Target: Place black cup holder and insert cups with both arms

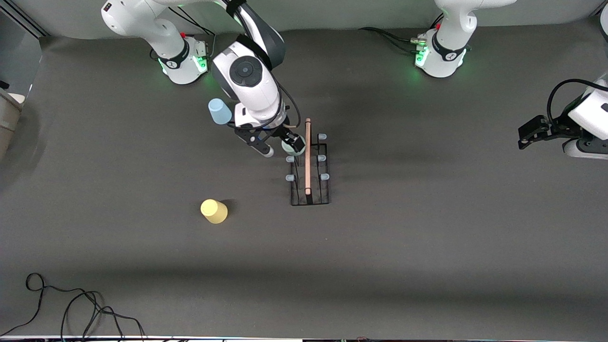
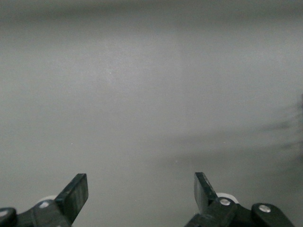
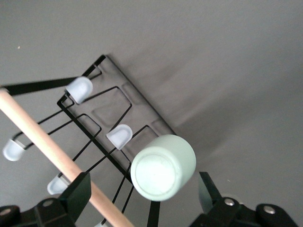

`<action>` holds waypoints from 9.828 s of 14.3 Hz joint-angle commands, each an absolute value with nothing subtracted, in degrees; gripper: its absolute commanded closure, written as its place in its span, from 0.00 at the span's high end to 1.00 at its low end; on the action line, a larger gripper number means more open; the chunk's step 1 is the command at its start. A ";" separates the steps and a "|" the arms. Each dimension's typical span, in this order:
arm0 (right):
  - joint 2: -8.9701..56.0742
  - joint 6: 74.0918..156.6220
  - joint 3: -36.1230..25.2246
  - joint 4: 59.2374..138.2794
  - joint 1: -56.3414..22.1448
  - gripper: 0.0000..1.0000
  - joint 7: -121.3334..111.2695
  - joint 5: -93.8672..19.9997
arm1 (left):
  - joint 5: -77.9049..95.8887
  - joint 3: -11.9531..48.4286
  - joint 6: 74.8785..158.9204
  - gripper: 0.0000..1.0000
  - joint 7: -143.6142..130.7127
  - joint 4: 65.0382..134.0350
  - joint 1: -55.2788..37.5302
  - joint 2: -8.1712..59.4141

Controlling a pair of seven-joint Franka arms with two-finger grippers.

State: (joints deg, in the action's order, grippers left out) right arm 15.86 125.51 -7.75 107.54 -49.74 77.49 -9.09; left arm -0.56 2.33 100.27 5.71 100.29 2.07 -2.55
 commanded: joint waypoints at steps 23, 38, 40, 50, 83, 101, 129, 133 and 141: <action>32.60 131.56 -28.83 101.60 -41.13 1.00 22.41 -21.36 | -0.09 2.02 99.67 1.00 5.27 98.35 2.02 -2.02; 33.84 138.52 -26.45 106.35 -41.48 0.00 20.92 -21.53 | 0.44 1.67 100.55 1.00 5.36 98.26 2.29 -1.49; 30.96 134.41 -26.72 106.52 -41.31 0.00 20.92 -21.53 | 0.35 1.76 100.46 1.00 5.36 98.26 2.29 -1.58; 22.58 115.59 -26.37 94.77 -42.18 0.00 36.53 -21.44 | 0.26 1.67 100.55 1.00 5.36 97.74 2.37 -1.50; 34.38 107.77 -27.16 79.63 -58.27 0.00 71.18 -13.65 | 0.09 1.76 100.11 1.00 3.16 97.38 2.02 -0.44; 37.53 111.43 -27.07 79.45 -60.73 0.00 85.06 -9.05 | 0.09 1.76 99.41 1.00 2.99 96.59 1.85 -0.53; 16.10 87.03 -27.42 79.72 -42.91 1.00 49.79 -13.10 | -0.53 1.76 100.11 1.00 2.99 96.68 1.76 0.00; 11.52 79.64 -27.86 79.80 -35.08 1.00 33.44 -12.31 | -0.62 1.84 100.20 1.00 3.08 96.50 1.76 0.00; 8.53 85.58 -37.97 82.43 -35.33 1.00 4.59 -6.43 | -0.70 1.84 102.04 1.00 3.08 96.68 2.20 1.14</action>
State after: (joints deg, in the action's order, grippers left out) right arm 9.73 81.21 -38.06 79.26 -34.03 8.53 -9.42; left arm -0.31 1.73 101.89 3.86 97.68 2.19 0.48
